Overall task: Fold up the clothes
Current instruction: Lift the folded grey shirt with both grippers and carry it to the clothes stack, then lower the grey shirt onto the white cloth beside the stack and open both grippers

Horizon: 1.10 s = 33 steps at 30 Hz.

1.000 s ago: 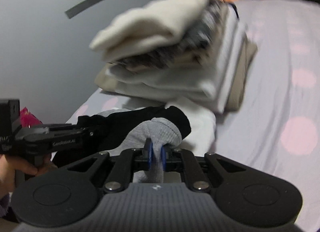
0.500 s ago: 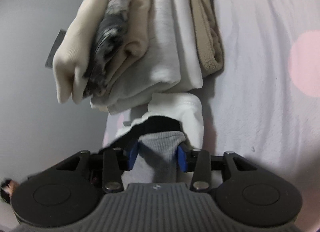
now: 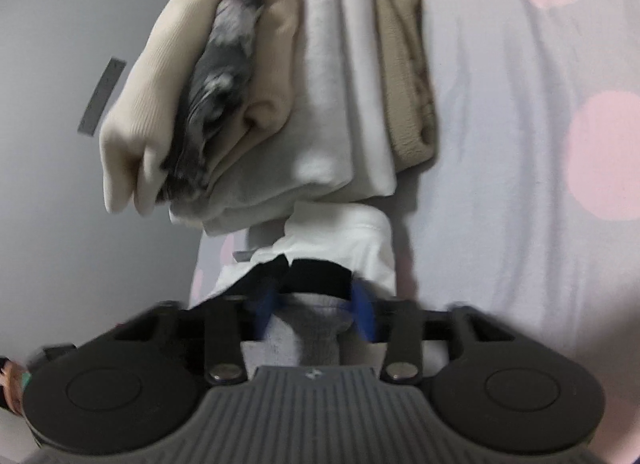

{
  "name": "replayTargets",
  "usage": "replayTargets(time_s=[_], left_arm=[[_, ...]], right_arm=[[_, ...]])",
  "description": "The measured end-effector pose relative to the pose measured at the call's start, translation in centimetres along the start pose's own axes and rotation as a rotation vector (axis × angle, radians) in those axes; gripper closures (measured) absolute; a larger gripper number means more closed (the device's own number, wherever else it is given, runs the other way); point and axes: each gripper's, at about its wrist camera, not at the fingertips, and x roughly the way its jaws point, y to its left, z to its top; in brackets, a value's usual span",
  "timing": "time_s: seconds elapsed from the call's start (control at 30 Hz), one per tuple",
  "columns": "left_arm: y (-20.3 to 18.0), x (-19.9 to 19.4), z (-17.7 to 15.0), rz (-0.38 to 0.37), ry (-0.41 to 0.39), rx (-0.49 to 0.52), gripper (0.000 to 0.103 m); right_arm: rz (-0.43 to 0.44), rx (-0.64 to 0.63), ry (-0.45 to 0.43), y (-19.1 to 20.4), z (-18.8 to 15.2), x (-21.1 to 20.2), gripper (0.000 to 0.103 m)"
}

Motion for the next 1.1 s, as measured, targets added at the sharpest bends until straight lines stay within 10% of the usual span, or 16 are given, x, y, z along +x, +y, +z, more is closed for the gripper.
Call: replayTargets(time_s=[0.2, 0.47, 0.7, 1.1], left_arm=[[-0.8, -2.0, 0.1, 0.008, -0.078, 0.087, 0.097], [-0.8, 0.0, -0.9, 0.095, -0.033, 0.108, 0.082], [-0.2, -3.2, -0.5, 0.176, -0.093, 0.107, 0.079], [-2.4, -8.3, -2.3, 0.041, 0.070, 0.251, 0.098]], right_arm=[[-0.006, -0.368, -0.098, 5.2, -1.5, -1.5, 0.089], [-0.141, -0.394, -0.050, 3.8, -0.9, 1.7, 0.088], [-0.254, -0.473, -0.118, 4.5, -1.0, 0.2, 0.067], [-0.090, -0.857, -0.025, 10.7, -11.5, -4.2, 0.074]])
